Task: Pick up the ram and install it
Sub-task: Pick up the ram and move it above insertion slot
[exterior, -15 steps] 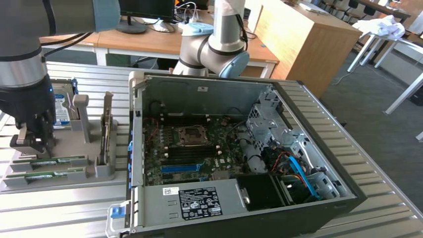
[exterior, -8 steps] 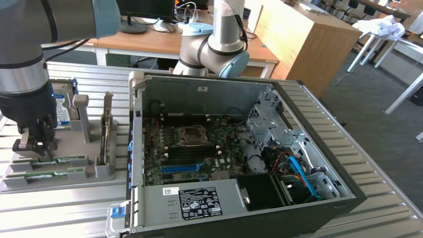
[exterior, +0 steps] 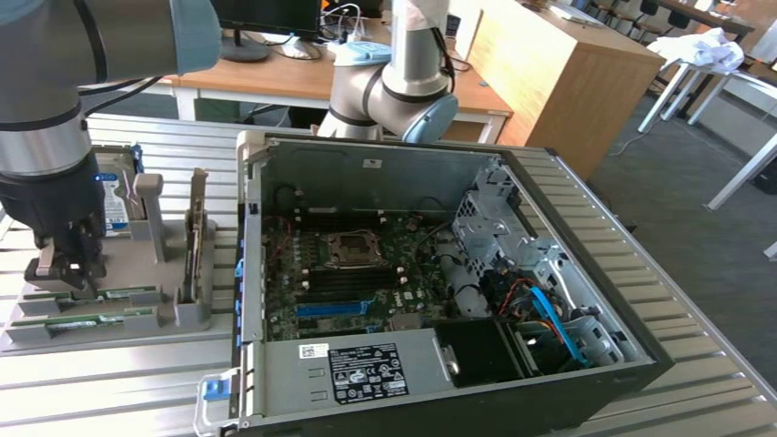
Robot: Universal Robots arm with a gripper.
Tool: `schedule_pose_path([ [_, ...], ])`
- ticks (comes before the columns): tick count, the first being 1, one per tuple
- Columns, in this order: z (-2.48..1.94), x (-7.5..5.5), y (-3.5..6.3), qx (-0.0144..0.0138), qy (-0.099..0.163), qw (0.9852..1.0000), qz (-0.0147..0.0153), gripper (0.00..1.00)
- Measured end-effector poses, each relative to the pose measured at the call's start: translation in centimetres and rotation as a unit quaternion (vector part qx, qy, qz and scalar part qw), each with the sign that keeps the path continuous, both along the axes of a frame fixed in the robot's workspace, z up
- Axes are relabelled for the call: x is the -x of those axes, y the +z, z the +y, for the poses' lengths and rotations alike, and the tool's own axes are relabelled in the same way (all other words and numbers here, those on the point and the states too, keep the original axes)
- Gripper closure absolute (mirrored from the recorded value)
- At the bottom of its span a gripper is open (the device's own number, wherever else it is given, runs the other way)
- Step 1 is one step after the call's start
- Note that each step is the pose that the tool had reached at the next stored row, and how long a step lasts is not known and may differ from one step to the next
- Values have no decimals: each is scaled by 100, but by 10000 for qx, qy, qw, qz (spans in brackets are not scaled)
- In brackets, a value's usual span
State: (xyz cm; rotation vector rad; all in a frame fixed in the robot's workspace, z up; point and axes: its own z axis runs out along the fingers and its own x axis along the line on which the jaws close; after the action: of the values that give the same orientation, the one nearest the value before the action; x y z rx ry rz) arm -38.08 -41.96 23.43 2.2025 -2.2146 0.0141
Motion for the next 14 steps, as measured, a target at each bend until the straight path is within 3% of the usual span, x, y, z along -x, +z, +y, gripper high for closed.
schedule_pose_path([
  [14,-91,0,0,0,-1,10000,0,63],
])
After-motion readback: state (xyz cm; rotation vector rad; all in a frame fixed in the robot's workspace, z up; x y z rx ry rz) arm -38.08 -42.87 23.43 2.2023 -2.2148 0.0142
